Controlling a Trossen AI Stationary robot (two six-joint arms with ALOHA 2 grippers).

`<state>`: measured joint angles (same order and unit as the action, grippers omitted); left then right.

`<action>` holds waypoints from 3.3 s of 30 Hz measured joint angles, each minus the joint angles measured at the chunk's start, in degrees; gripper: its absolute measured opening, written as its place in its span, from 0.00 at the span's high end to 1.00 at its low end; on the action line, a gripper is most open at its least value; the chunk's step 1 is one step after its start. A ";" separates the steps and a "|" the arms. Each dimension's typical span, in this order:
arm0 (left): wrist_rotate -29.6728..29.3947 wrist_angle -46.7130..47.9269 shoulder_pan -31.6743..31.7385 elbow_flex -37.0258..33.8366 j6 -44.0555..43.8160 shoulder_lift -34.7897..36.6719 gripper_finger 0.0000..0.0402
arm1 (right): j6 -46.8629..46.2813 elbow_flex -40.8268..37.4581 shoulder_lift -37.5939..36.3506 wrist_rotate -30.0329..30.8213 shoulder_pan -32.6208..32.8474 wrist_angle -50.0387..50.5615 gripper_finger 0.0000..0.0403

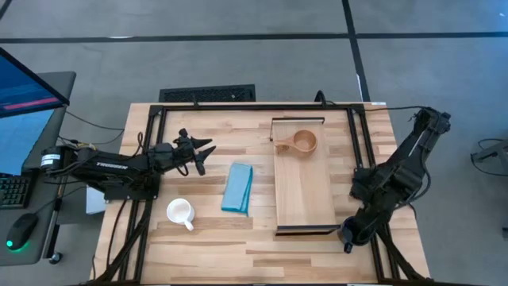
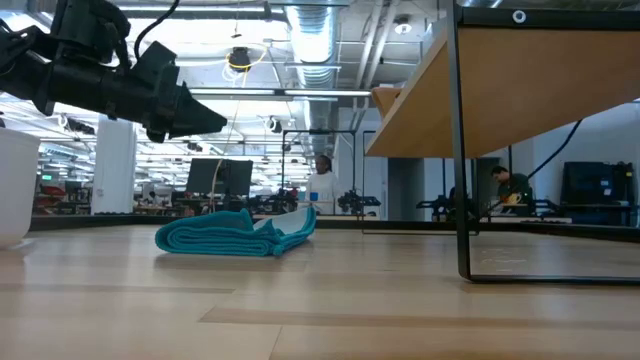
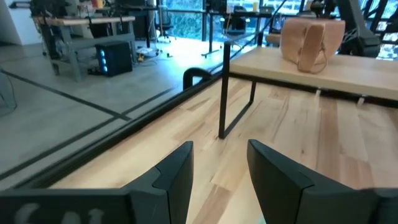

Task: Stack small to large cups/mugs on shelf
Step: Put the black mug on the shelf

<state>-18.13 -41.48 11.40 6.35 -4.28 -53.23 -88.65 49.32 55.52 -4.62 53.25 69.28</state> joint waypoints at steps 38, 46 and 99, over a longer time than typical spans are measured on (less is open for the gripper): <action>-0.02 1.26 0.00 0.00 -0.87 0.00 0.65 | 1.68 0.00 16.99 -3.66 -0.02 -0.82 0.46; -0.01 2.30 -0.02 0.00 -0.91 -0.01 0.65 | 1.07 0.00 16.99 -3.68 -0.02 -0.81 0.46; 4.26 2.63 0.00 0.00 -1.14 0.00 0.65 | -3.98 -2.14 19.43 -8.52 -0.24 -2.93 0.92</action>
<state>-13.87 -38.85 11.40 6.35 -5.42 -53.23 -92.63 47.18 74.95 -13.14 53.01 66.34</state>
